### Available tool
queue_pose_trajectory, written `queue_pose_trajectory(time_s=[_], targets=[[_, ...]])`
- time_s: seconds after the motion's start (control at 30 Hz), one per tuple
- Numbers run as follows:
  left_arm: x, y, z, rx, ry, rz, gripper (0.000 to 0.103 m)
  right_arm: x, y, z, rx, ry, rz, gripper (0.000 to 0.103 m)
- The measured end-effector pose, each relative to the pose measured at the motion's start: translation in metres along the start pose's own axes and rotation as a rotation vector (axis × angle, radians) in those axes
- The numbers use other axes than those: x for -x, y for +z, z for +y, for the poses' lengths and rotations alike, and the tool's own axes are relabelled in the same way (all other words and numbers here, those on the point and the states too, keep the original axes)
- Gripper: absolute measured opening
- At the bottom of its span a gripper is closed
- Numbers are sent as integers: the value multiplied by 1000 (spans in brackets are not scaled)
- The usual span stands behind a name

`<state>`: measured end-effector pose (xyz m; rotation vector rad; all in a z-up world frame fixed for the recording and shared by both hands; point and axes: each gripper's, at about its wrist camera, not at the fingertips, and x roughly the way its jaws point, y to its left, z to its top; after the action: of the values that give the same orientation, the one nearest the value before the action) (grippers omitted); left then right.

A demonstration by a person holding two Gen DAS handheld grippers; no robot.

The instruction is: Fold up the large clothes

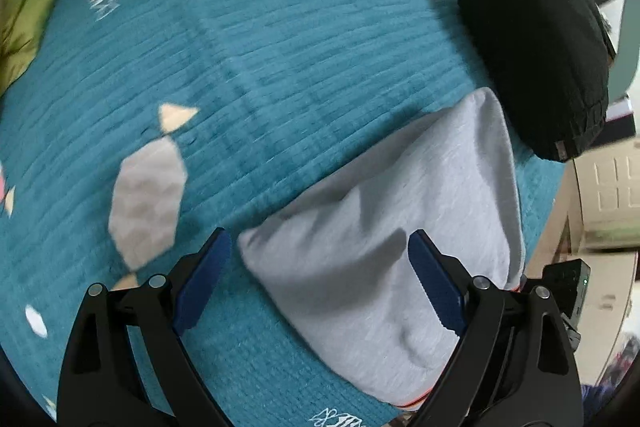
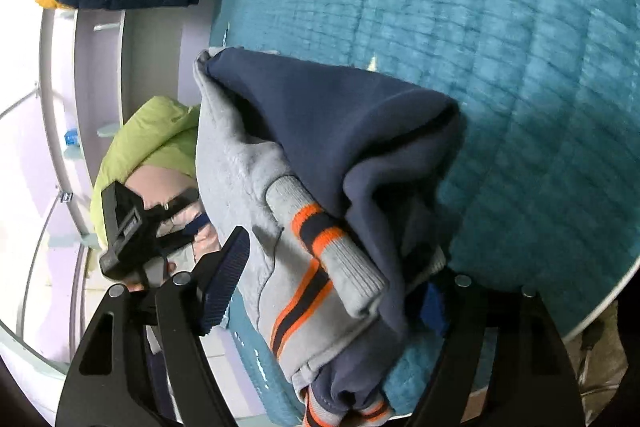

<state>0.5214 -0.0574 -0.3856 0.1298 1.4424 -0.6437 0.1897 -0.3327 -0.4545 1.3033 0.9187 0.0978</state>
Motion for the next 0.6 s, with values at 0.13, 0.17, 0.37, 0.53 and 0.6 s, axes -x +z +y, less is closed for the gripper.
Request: queue_pose_trajectory(time_s=[0.13,0.17,0.37,0.53,0.6], targets=[[-15,25,-14,-99,-24,45,90,2,2,-4,-13,43,13,35],[-19,29,-18,-124,-25,54,91,1,3,-1,19,30,17,33],[-60,63,-26,-164,-106,159,92,-2,4,-7,11,42,31,34],[-98,75,-27,-139,-149,258,96,-8,8,-7,-5,53,41,35],[-106,75,-28,-140,-153,264,98,-11,11,-6,-16,54,43,35]])
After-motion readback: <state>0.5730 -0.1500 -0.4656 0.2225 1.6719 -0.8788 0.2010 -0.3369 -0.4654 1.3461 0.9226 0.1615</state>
